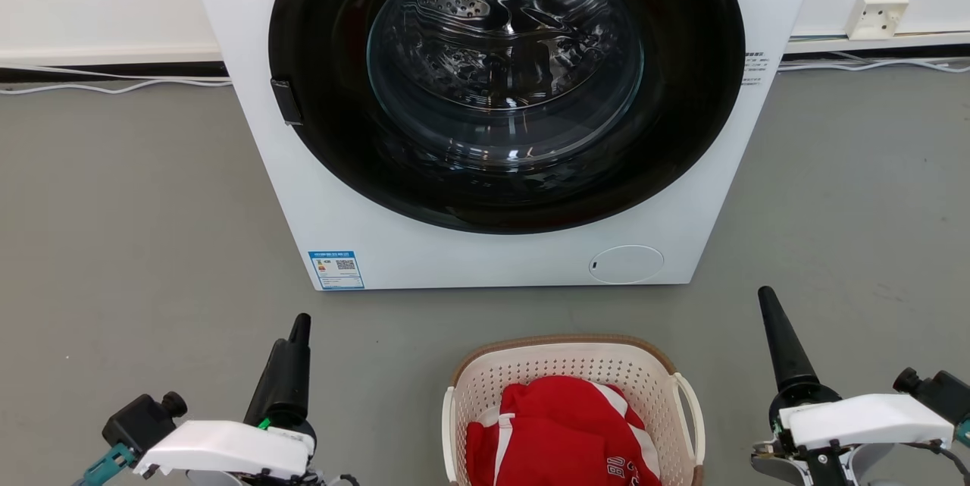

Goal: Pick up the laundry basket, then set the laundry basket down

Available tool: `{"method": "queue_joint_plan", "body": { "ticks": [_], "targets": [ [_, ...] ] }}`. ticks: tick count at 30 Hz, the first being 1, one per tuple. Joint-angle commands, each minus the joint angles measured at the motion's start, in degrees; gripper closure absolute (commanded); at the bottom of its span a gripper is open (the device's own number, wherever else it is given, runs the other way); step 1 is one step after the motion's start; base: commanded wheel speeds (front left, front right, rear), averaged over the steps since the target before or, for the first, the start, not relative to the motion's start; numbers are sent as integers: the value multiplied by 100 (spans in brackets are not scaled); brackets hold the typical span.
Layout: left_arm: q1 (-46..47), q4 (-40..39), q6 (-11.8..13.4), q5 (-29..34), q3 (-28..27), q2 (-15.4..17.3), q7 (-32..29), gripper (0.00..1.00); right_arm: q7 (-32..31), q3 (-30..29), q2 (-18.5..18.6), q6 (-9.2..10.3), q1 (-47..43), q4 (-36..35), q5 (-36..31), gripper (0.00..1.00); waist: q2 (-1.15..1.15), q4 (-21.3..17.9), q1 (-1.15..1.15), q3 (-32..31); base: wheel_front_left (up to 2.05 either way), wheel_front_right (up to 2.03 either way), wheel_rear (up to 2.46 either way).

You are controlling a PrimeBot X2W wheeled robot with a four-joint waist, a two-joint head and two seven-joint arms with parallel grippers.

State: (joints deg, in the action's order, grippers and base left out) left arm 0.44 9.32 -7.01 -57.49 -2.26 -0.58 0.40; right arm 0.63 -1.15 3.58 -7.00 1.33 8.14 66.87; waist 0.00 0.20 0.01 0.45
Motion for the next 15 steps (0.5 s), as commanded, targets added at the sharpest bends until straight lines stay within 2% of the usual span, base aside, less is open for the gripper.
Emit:
{"method": "queue_joint_plan", "body": {
  "ticks": [1,15],
  "targets": [
    [171,-218,-22,250,-37,35,70,0,81,107,98,-23,226,-206,-206,0,0,-1,0,3,0,0,0],
    [156,-329,168,1515,123,40,343,0,348,230,149,-28,230,-288,-1571,0,0,-9,0,31,0,0,0]
  ]
}}
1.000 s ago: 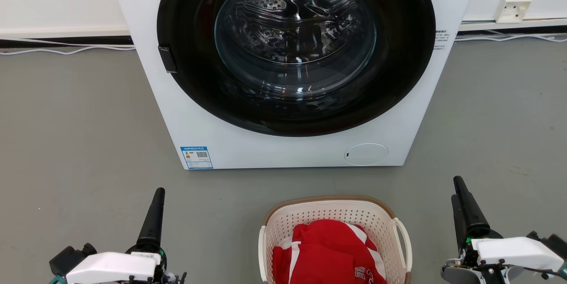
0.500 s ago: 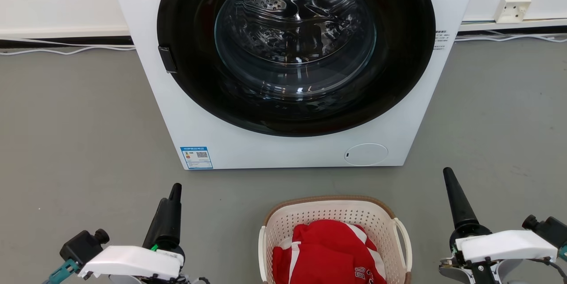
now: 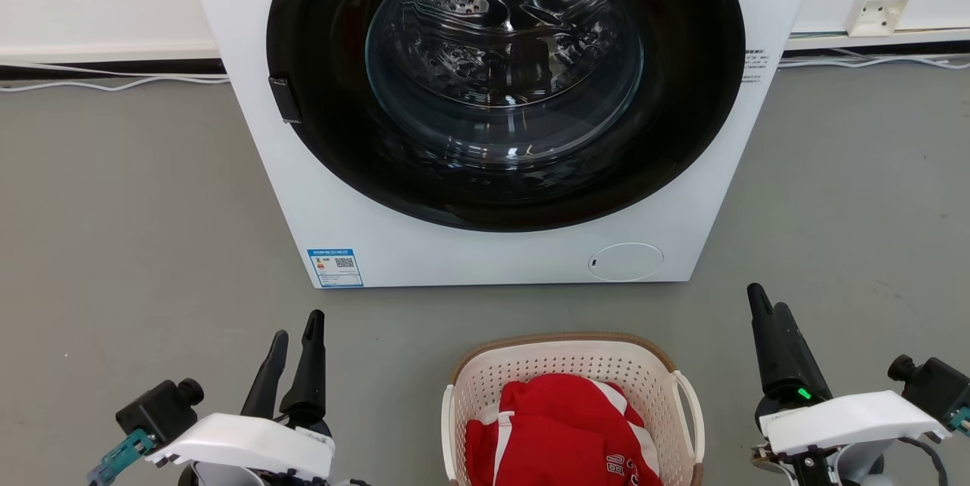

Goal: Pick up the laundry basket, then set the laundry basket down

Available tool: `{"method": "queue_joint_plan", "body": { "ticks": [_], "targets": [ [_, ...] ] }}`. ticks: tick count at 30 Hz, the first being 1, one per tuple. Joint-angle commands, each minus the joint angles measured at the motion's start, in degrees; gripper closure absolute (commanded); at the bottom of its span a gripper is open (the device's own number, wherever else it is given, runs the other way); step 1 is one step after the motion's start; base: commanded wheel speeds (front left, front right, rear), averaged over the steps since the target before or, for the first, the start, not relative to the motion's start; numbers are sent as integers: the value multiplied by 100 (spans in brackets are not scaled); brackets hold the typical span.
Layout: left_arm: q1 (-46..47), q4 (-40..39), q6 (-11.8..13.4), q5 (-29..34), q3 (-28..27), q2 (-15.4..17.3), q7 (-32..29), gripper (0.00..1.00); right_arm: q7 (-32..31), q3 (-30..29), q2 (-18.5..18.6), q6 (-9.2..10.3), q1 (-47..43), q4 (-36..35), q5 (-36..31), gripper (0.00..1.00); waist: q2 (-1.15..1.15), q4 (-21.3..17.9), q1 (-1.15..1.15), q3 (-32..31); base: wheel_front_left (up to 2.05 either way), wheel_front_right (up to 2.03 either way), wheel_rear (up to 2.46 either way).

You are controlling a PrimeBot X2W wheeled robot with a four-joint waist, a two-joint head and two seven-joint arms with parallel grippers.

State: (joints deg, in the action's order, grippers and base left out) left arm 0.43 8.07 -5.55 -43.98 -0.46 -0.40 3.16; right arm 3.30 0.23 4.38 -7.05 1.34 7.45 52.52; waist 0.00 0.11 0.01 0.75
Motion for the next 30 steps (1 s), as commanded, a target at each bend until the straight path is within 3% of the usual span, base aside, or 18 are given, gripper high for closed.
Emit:
{"method": "queue_joint_plan", "body": {
  "ticks": [1,30],
  "targets": [
    [157,-213,31,239,-48,23,87,0,100,93,70,-24,233,-229,-216,0,0,0,0,5,0,0,0],
    [130,-415,123,2147,245,34,633,0,632,382,257,-34,257,-374,-2077,0,0,-18,-1,17,0,0,0]
  ]
}}
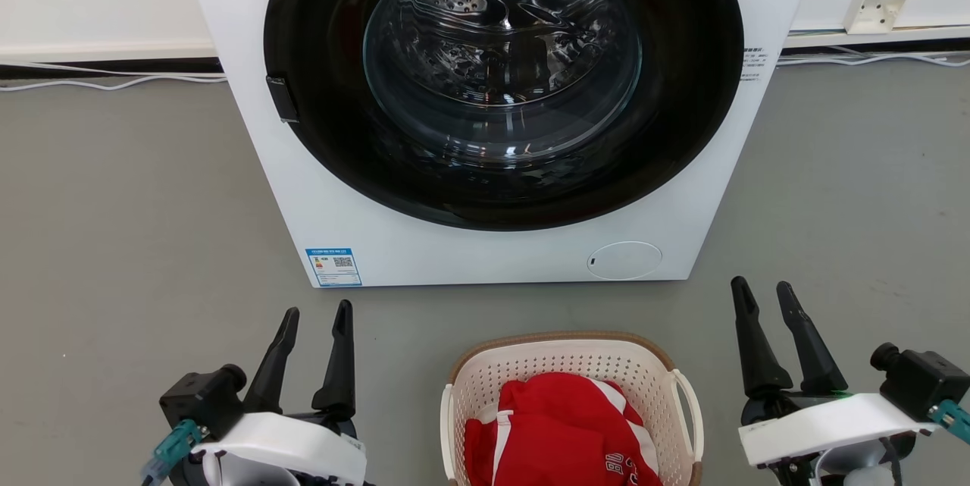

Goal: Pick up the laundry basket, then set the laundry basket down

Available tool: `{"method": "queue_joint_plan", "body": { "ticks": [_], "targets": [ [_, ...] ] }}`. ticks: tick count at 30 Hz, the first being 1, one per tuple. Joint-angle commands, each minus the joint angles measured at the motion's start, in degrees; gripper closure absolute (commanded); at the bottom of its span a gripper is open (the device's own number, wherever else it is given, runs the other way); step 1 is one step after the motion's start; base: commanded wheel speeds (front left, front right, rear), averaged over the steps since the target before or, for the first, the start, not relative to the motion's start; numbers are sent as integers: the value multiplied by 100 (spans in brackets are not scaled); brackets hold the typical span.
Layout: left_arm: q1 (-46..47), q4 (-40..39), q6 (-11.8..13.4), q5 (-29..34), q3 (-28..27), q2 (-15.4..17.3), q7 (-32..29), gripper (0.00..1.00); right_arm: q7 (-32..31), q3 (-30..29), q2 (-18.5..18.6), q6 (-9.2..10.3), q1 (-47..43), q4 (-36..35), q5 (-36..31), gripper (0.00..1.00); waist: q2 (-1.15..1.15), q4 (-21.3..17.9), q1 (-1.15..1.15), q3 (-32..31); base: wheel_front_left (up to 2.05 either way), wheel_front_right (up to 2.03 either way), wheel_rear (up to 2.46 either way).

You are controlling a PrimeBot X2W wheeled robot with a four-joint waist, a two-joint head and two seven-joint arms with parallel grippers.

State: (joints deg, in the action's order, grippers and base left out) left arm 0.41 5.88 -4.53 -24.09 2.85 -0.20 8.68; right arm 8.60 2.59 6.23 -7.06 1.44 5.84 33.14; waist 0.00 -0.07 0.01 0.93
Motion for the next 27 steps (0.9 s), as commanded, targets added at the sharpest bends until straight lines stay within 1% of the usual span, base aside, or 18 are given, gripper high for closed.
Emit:
{"method": "queue_joint_plan", "body": {
  "ticks": [1,22,27],
  "targets": [
    [128,-210,21,223,-77,15,99,0,121,160,77,-33,248,-223,-195,0,0,0,0,-1,0,0,0],
    [145,-484,99,1552,98,23,509,0,521,165,75,-41,266,-431,-1503,0,0,10,0,73,0,0,0],
    [146,-552,104,1762,143,24,587,0,597,175,83,-42,283,-434,-1744,0,0,10,0,75,0,0,0]
  ]
}}
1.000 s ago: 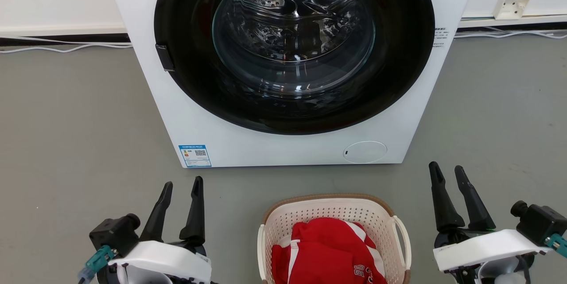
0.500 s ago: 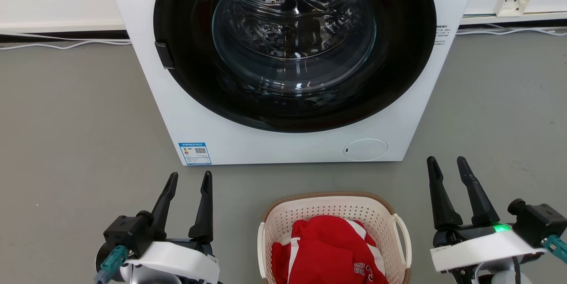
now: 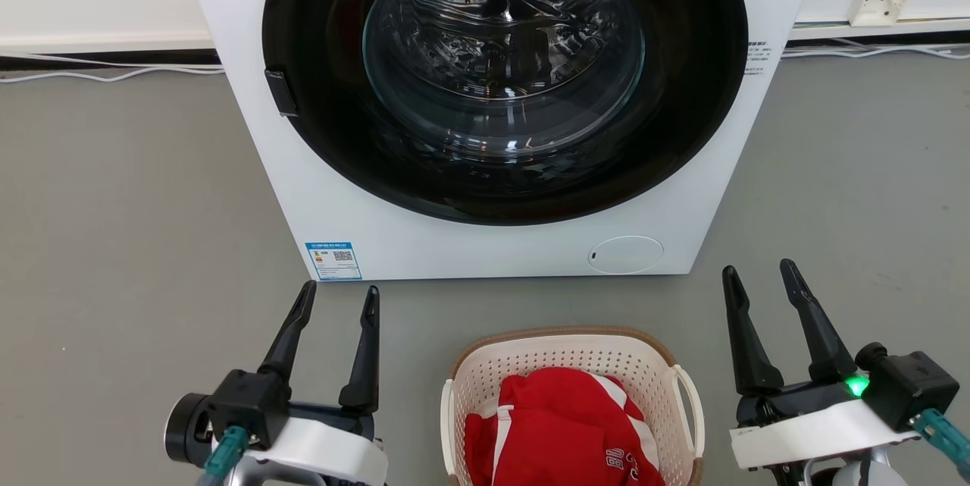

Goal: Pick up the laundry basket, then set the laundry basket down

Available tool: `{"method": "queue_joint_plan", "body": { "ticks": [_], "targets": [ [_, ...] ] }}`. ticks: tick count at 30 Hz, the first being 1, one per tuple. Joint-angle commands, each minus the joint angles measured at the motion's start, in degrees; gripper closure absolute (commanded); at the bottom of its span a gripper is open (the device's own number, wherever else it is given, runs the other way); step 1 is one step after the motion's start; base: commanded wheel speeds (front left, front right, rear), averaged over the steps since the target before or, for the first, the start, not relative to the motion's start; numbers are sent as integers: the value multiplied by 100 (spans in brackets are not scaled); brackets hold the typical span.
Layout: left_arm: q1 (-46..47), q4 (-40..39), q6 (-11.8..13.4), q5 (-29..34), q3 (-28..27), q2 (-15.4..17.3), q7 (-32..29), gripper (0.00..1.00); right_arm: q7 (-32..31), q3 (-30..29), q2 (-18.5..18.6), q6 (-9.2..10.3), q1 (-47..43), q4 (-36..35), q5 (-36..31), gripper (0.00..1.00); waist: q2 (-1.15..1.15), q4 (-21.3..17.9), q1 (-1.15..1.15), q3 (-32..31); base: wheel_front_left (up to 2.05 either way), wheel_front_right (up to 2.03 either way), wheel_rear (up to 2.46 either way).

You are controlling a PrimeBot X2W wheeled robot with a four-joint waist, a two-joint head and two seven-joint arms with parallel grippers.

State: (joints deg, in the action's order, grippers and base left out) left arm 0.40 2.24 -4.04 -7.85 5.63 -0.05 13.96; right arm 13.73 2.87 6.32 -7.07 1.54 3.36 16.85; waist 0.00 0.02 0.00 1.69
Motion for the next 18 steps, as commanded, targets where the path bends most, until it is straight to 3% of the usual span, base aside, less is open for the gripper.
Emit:
{"method": "queue_joint_plan", "body": {
  "ticks": [1,18],
  "targets": [
    [147,-202,54,194,-125,9,79,0,103,138,70,-41,275,-178,-175,0,0,0,0,-3,0,0,0],
    [177,-156,126,197,-124,10,104,0,127,1,43,-42,326,-13,-326,0,0,-41,0,150,0,0,0]
  ]
}}
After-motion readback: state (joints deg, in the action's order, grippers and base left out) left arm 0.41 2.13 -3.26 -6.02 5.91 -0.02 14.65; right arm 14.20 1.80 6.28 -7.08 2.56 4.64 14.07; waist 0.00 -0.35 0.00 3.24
